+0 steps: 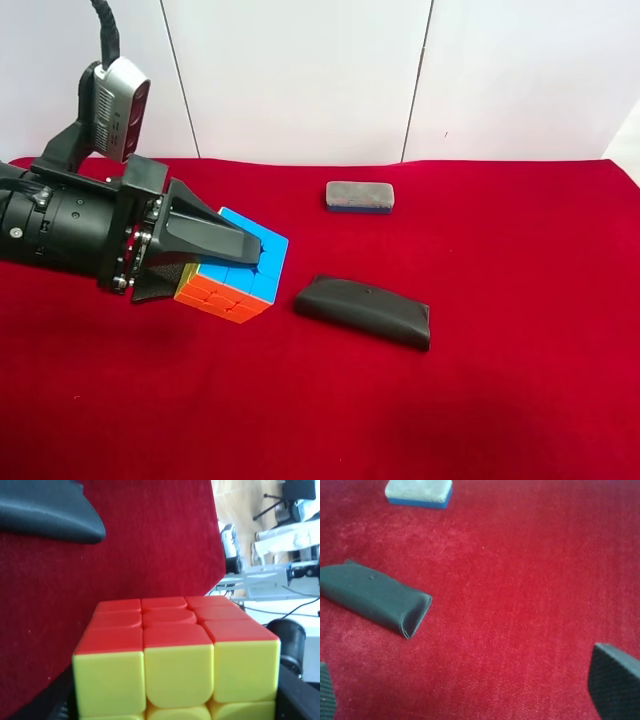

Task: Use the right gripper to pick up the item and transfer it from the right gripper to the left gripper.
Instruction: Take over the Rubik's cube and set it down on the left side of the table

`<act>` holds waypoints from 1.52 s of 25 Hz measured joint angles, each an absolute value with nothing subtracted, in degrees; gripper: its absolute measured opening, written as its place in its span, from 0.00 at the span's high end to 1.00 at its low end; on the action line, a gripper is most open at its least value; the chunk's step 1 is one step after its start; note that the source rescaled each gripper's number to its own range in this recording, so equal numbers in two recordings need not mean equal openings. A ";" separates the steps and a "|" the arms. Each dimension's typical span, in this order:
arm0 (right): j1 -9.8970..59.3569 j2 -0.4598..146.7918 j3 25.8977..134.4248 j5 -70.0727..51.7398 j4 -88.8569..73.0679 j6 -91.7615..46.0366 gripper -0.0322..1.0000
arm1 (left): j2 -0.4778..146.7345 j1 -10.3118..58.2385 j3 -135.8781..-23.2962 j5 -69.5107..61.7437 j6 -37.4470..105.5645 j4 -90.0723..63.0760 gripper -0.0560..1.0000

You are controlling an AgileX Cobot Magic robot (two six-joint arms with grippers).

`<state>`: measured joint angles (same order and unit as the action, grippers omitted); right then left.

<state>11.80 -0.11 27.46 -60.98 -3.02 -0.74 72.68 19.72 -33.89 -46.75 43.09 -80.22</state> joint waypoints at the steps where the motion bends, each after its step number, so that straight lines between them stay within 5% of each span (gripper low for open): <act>1: 11.80 -0.11 27.46 -60.98 -3.02 -0.74 0.00 | 72.68 19.72 -33.89 -46.75 43.50 -80.22 0.94; 12: 11.80 -0.11 27.46 -60.98 -3.02 -0.74 0.00 | 72.75 15.58 -35.77 -46.24 41.76 -70.26 0.94; 19: 11.80 -0.11 27.46 -60.98 -3.02 -0.71 0.00 | 72.84 14.76 -49.00 -44.42 20.43 -35.94 0.94; 26: 11.80 -0.11 27.46 -60.98 -3.02 -0.71 0.00 | 74.92 14.76 -50.00 -41.34 0.00 -7.37 0.94; 38: 11.80 -0.11 27.46 -60.98 -3.02 -0.71 0.00 | 90.71 14.76 -50.04 -31.16 -8.30 -0.39 0.94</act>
